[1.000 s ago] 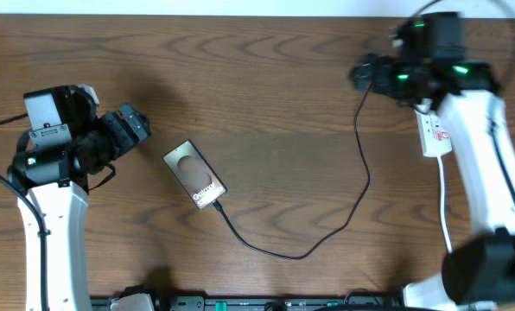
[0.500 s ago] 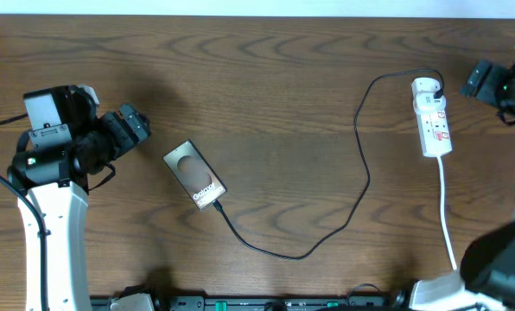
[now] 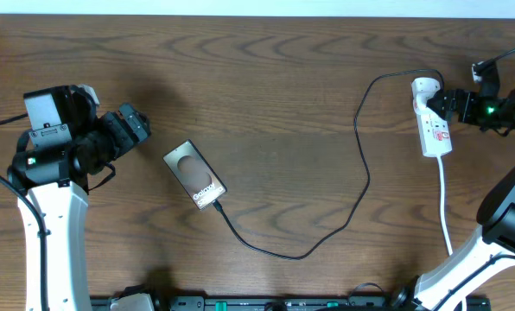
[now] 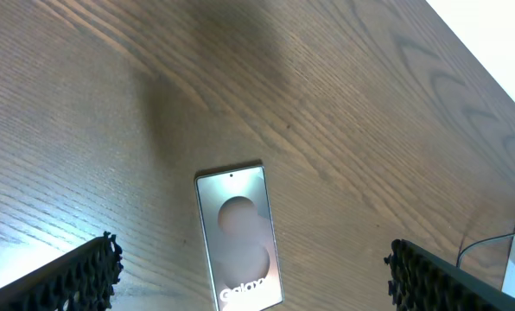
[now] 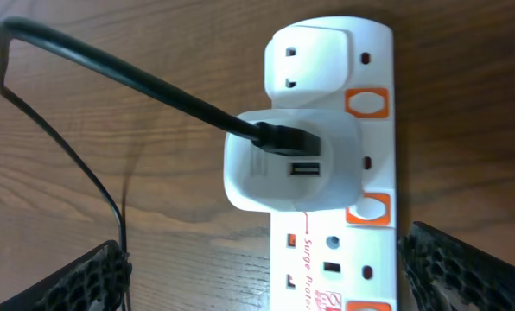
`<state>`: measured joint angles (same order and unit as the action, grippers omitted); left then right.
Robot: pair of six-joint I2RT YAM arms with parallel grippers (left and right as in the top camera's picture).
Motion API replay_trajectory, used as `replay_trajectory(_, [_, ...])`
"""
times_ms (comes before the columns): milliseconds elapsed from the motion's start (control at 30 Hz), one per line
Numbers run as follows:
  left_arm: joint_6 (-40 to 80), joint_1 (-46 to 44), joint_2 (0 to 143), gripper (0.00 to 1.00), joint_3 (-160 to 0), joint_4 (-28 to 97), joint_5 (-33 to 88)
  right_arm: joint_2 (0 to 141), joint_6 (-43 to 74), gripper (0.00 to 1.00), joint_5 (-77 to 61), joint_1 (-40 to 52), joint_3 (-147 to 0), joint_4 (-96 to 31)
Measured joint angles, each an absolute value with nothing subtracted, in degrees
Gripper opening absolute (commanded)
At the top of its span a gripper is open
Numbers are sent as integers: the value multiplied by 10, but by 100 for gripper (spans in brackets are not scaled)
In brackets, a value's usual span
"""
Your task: Plug charger to phone and switch on socket
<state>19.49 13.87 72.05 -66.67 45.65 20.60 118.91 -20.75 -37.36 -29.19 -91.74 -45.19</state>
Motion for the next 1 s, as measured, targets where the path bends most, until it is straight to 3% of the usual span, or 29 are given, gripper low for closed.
replay_trajectory(1000, [195,139,721,97,-667,465,206,1215,-148,99,-293,-236,-917,-408])
